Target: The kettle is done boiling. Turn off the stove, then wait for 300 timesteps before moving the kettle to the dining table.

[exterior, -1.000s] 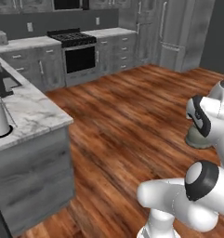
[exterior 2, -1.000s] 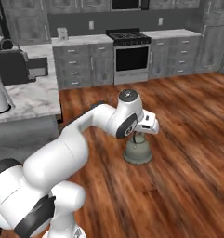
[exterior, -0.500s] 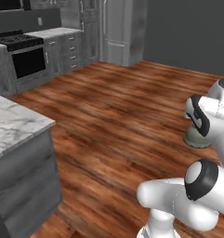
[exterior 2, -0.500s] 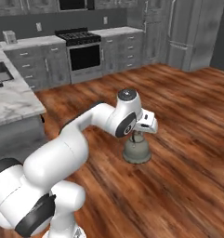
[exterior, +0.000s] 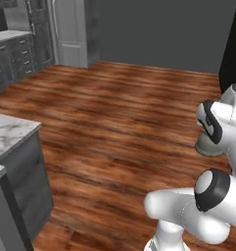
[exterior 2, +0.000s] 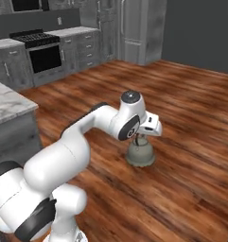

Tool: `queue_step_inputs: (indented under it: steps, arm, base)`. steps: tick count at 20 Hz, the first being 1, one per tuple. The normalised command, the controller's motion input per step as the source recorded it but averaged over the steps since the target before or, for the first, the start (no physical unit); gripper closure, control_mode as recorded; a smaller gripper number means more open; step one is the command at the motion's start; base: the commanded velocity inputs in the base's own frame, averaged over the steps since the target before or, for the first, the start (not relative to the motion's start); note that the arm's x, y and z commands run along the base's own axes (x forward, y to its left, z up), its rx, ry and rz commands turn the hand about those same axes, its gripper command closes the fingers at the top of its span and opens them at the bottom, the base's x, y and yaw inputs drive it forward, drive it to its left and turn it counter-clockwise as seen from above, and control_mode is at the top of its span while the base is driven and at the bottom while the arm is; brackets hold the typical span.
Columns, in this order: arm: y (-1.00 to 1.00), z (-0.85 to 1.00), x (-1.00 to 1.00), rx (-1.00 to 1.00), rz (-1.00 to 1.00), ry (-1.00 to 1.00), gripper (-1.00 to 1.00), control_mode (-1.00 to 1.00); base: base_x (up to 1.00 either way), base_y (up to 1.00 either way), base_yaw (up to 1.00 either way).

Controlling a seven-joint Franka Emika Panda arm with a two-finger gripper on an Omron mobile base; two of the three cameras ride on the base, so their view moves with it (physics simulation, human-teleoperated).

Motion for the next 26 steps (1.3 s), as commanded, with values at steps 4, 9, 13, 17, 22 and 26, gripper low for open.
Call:
queue_step_inputs:
  steps: [4, 9, 13, 17, 22, 26]
  arm:
    - [0.00, 0.00, 0.00, 0.00, 0.00, 0.00, 1.00, 1.00]
    - [0.00, 0.00, 0.00, 0.00, 0.00, 0.00, 1.00, 1.00]
    - [0.00, 0.00, 0.00, 0.00, 0.00, 0.00, 1.00, 1.00]
    - [0.00, 0.00, 0.00, 0.00, 0.00, 0.00, 1.00, 1.00]
    - [0.00, 0.00, 0.00, 0.00, 0.00, 0.00, 1.00, 1.00]
    - [0.00, 0.00, 0.00, 0.00, 0.00, 0.00, 1.00, 1.00]
  base:
    - [-0.77, 0.54, -0.32]
    - [-0.68, 0.67, -0.29]
    - [-0.61, 0.68, -0.26]
    - [-0.48, 0.73, -0.23]
    - [-0.35, 0.80, -0.22]
    - [-0.33, 0.87, -0.21]
